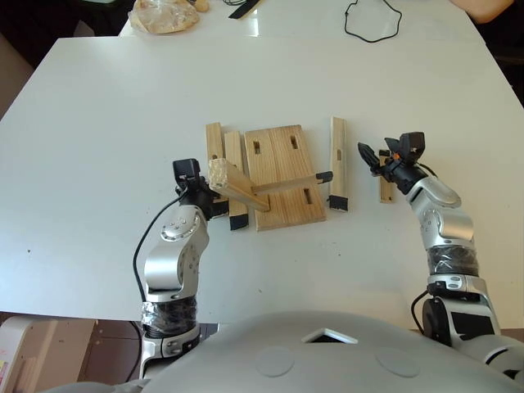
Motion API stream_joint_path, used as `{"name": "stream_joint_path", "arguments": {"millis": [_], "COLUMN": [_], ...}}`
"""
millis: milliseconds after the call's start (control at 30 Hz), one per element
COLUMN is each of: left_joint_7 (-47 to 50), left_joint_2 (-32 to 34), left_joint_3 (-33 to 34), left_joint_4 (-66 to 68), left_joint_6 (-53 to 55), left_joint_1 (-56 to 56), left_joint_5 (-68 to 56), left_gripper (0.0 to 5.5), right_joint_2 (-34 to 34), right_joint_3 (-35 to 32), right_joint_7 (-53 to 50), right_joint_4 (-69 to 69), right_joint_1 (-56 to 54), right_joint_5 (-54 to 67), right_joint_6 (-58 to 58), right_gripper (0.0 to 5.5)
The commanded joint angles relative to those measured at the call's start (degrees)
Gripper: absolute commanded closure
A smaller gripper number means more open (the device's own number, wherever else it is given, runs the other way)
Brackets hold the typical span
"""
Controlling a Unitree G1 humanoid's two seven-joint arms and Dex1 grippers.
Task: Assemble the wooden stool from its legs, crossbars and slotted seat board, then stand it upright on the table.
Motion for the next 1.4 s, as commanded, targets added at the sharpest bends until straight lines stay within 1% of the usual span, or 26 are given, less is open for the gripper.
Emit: {"name": "stream_joint_path", "arguments": {"millis": [33,200,533,800,967,1267,1367,1400], "left_joint_7": [-1.1,-0.7,-1.5,-3.3,-5.3,-9.6,-10.6,-11.0], "left_joint_2": [0.4,0.9,2.6,7.1,6.7,1.0,1.3,1.8], "left_joint_3": [-1.0,-0.8,-2.0,-0.8,-0.8,9.0,9.9,9.6], "left_joint_4": [-2.3,-4.0,-5.3,-11.1,-12.7,-6.3,-5.3,-5.5], "left_joint_6": [3.6,5.6,14.3,20.2,23.5,26.6,25.9,25.2], "left_joint_1": [0.7,0.2,1.0,3.2,5.1,4.8,4.8,5.0], "left_joint_5": [0.2,1.1,2.7,3.8,2.3,-4.3,-5.3,-5.3], "left_gripper": [2.19,2.19,2.19,2.19,2.19,3.44,3.47,3.47], "right_joint_2": [0.4,0.5,1.0,1.9,3.0,3.6,3.7,3.6], "right_joint_3": [0.3,0.0,0.0,0.0,0.1,-1.3,-2.6,-2.5], "right_joint_7": [-0.4,-0.7,-1.3,-2.0,-3.1,-4.5,-6.4,-8.6], "right_joint_4": [-1.6,-2.6,-3.7,-6.4,-8.0,-7.3,-7.1,-7.8], "right_joint_1": [1.1,2.4,3.5,6.7,8.5,6.6,5.1,4.1], "right_joint_5": [0.0,0.1,0.3,0.5,0.6,0.9,1.0,-0.2], "right_joint_6": [0.6,0.9,1.4,1.9,2.1,2.1,2.6,3.2], "right_gripper": [1.34,1.34,1.34,1.34,1.34,1.34,1.34,1.34]}}
